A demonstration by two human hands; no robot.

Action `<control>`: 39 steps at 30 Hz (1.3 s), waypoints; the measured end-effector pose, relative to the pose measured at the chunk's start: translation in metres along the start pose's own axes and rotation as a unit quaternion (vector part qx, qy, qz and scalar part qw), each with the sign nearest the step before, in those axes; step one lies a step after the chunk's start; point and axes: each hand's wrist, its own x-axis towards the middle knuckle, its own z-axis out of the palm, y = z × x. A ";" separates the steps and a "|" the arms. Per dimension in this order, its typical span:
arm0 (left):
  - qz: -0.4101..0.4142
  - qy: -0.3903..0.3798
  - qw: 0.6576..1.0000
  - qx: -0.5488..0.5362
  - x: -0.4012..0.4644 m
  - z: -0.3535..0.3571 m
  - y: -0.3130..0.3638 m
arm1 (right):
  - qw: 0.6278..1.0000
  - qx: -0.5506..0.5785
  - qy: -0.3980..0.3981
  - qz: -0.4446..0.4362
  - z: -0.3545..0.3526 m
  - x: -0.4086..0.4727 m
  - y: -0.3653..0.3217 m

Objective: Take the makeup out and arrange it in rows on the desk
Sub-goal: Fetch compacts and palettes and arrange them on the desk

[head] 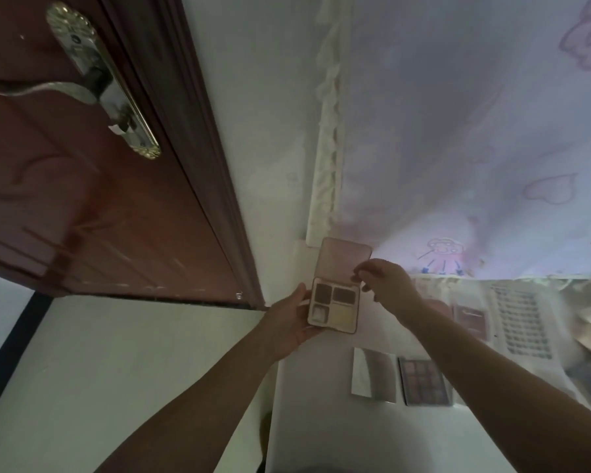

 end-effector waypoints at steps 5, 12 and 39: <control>0.057 0.091 0.977 0.182 0.026 0.004 0.011 | 0.999 -0.027 0.020 0.029 0.018 0.040 0.006; 0.128 0.183 0.881 0.418 0.052 0.004 0.028 | 0.986 -0.164 0.033 0.000 0.039 0.066 0.003; 0.096 0.088 0.849 0.511 -0.016 0.032 -0.095 | 0.823 -0.508 -0.111 -0.228 0.014 -0.108 0.109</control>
